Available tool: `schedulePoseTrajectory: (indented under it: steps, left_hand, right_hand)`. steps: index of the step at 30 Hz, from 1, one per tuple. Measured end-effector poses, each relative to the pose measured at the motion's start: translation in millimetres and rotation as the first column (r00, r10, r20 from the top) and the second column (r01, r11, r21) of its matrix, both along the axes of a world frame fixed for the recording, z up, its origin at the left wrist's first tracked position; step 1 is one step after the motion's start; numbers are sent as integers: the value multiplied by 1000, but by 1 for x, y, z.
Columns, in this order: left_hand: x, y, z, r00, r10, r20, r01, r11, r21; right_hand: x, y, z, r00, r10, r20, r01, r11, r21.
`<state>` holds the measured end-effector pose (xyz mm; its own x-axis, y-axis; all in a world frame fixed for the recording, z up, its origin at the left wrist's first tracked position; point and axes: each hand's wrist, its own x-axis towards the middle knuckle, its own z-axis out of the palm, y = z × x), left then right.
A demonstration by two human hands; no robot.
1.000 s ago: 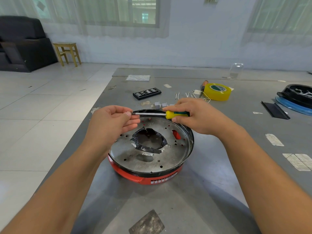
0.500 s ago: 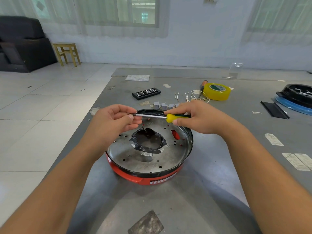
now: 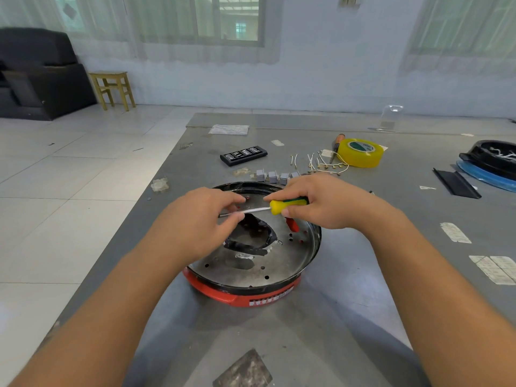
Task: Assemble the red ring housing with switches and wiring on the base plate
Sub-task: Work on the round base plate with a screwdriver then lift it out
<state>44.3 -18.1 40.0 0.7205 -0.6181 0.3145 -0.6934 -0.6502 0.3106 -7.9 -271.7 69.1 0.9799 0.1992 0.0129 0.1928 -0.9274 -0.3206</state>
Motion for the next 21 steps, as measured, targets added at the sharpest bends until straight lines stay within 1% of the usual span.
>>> schedulePoseTrajectory:
  steps: [3,4,6,7,9,10,11,12,13,14,15,16,17,18,19,20,21]
  left_hand:
    - [-7,-8,0,998,23,62,-36,977,208]
    - [-8,-10,0,997,36,71,-52,969,243]
    - [-6,-10,-2,994,72,79,-89,965,245]
    - [-5,-9,-4,993,88,73,-102,971,214]
    - [-2,-7,-7,994,108,11,-108,989,103]
    - [-1,-6,-8,994,107,-32,-106,994,36]
    - [0,-6,-9,992,102,-72,-104,994,-27]
    - [1,-7,-9,989,93,-112,-103,991,-88]
    - [1,-7,-9,985,83,-154,-105,984,-145]
    - [0,-8,-9,979,72,-191,-109,975,-193]
    - [-1,-9,-8,974,59,-219,-110,968,-226]
    - [-2,-9,-8,971,41,-236,-101,964,-246]
    - [-4,-10,-7,968,19,-249,-85,962,-259]
    - [-6,-11,-6,966,-7,-260,-66,961,-269]
    - [-9,-12,-5,962,-30,-270,-47,961,-274]
    - [-11,-12,-4,959,-48,-278,-31,962,-273]
    - [-13,-12,-3,956,-62,-288,-19,962,-273]
  right_hand:
    - [0,9,2,998,45,43,-37,986,-165]
    - [0,11,2,997,48,56,-35,978,-206]
    - [0,12,2,994,44,104,-22,978,-209]
    - [0,11,2,986,41,160,-10,982,-187]
    - [-1,10,1,934,-4,357,43,994,-103]
    - [-1,12,0,880,-65,471,77,997,-6]
    - [-1,16,-1,813,-162,559,96,985,146]
    - [0,21,-3,757,-287,587,95,937,335]
    - [1,27,-5,732,-409,545,87,849,520]
    - [2,33,-5,742,-502,444,92,732,675]
    - [3,38,-4,775,-546,318,106,608,786]
    - [4,41,-4,819,-539,196,117,491,863]
    - [5,44,-5,869,-484,98,108,379,919]
    - [6,45,-6,915,-402,40,78,274,959]
    - [6,46,-6,946,-322,21,48,204,978]
    - [6,47,-7,962,-272,22,29,182,983]
    - [5,47,-8,967,-252,31,17,188,982]
